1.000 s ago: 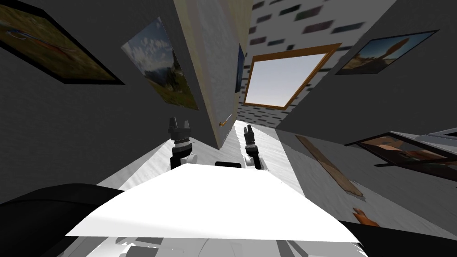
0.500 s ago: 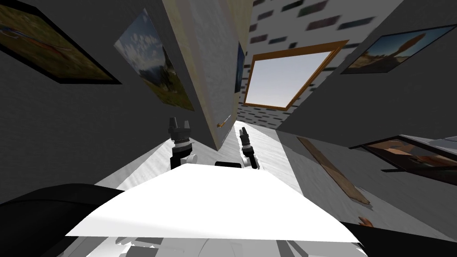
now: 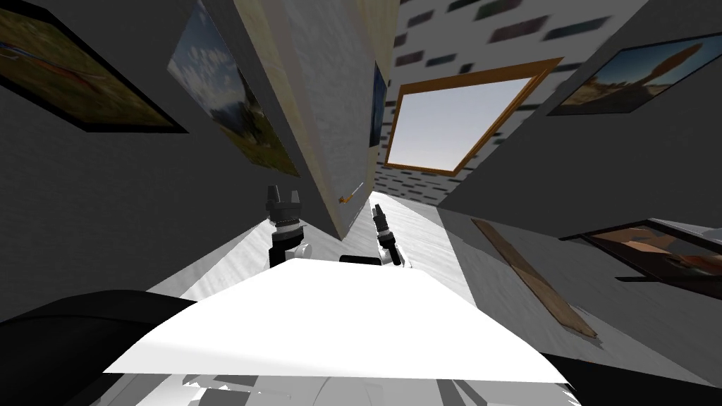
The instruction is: Push the door open
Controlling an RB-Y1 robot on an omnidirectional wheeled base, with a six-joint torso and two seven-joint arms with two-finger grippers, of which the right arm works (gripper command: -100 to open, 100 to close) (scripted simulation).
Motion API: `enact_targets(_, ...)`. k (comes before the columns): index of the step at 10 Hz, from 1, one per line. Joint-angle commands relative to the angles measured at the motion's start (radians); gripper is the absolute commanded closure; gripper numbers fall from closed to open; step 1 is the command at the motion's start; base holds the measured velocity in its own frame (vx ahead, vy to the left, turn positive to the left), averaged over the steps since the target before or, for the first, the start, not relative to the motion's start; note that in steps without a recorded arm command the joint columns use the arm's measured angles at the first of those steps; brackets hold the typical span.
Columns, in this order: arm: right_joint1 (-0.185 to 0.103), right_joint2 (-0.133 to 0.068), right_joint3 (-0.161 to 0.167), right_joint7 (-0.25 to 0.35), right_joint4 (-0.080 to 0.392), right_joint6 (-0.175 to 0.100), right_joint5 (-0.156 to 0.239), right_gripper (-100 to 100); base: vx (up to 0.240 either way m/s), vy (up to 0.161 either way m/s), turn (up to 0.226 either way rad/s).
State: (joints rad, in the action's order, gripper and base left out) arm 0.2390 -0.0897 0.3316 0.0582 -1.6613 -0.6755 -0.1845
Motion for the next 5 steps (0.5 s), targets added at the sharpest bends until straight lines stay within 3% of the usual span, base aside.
enact_targets(1,-0.012,-0.001,0.020,0.008,0.037,-0.004,-0.005,-100,0.094,-0.102,0.036)
enact_targets(5,-0.044,0.000,0.069,0.025,0.134,-0.016,-0.016,-100,0.082,-0.082,0.034)
